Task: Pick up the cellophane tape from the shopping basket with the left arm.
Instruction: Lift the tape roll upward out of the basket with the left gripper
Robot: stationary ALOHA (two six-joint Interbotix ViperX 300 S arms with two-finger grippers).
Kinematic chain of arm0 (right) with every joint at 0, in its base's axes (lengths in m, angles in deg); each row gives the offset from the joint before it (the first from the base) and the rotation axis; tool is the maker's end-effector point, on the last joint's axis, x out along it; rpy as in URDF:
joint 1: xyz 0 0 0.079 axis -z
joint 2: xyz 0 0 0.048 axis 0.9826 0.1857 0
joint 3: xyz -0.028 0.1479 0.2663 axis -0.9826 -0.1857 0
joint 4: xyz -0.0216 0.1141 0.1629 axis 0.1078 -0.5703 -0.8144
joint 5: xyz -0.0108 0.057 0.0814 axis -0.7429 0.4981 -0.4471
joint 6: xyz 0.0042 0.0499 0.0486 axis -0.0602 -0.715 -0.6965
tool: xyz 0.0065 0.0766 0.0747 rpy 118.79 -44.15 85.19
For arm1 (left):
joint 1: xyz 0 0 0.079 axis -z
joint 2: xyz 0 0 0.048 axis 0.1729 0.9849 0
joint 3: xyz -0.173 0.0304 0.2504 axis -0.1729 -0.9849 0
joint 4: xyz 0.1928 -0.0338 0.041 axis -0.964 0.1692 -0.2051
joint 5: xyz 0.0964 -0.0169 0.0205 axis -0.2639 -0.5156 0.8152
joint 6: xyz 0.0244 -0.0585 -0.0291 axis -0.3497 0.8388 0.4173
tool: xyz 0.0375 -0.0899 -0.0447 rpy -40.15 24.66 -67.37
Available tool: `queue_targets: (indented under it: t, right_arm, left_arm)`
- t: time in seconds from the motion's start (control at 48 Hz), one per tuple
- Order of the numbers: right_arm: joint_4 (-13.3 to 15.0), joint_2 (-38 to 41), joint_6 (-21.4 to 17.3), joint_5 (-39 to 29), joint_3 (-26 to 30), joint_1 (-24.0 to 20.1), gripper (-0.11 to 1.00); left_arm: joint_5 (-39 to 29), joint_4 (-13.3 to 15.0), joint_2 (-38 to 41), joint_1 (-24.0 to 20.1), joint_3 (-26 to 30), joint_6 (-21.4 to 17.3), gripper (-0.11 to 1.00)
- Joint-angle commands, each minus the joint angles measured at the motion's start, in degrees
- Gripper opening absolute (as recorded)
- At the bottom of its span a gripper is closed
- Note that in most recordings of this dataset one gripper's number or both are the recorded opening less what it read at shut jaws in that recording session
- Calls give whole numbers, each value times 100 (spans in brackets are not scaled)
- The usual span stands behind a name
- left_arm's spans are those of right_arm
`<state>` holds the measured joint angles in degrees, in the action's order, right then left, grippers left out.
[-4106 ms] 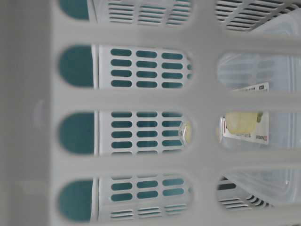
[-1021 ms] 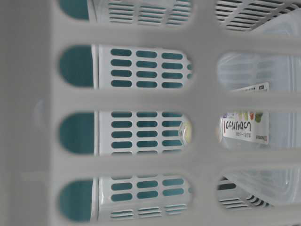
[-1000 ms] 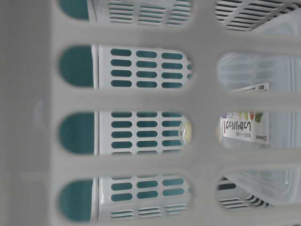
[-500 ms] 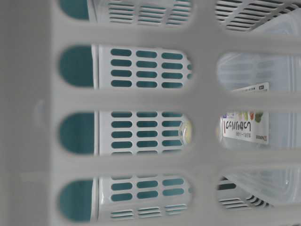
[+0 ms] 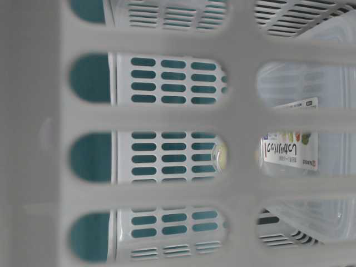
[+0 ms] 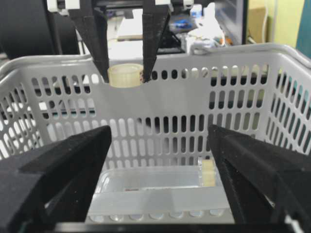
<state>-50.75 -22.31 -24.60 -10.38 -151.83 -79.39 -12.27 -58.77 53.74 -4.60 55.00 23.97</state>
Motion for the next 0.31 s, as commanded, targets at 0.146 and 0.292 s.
queue_targets:
  t: [0.146, 0.292]
  right_arm:
    - [-18, 35, 0, 26, 53, -9, 78]
    - [-18, 35, 0, 26, 53, -9, 78]
  left_arm:
    - [26, -18, -70, 0, 132, -9, 50]
    - [18, -18, -62, -9, 132, -9, 50]
